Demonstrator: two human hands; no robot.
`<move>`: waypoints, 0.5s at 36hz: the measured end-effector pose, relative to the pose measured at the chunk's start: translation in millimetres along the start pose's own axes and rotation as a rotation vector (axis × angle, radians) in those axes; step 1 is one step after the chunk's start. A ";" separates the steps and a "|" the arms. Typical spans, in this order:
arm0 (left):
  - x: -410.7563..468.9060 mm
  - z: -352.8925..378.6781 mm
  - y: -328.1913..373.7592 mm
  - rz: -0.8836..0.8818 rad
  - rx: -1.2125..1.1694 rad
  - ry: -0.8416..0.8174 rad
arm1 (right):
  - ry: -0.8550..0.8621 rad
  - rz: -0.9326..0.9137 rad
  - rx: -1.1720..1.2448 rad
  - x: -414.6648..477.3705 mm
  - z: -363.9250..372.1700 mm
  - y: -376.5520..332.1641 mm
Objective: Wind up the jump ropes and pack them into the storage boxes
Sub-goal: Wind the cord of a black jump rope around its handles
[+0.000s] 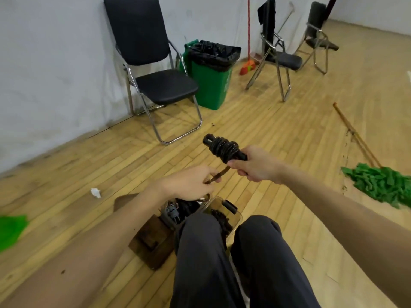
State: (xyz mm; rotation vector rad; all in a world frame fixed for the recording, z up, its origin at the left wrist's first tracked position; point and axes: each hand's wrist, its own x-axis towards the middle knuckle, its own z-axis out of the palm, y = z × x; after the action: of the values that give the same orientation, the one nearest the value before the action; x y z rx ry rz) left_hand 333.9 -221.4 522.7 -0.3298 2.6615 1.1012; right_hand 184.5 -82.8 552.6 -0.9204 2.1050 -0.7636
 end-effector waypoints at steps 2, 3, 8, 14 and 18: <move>3.5 -7.5 -0.4 -0.054 0.016 -0.057 | 0.028 -0.011 -0.121 12.3 1.7 10.7; 5.6 -9.4 1.2 -0.077 0.049 -0.069 | 0.016 -0.018 -0.194 18.3 2.9 16.6; 16.1 -15.3 13.3 -0.070 0.579 0.032 | -0.266 0.081 -0.365 32.9 6.6 36.9; 39.4 -25.7 14.7 0.110 0.897 0.115 | -0.722 0.036 -0.221 31.9 -14.7 62.0; 53.8 -22.7 4.8 0.058 0.400 0.018 | -0.979 -0.018 -0.039 39.3 -31.4 87.6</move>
State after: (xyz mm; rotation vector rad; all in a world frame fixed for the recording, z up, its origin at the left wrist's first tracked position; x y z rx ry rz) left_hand 278.6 -240.5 525.0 -0.1852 2.8370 0.5571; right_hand 107.8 -56.4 492.4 -1.0455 1.2425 -0.1815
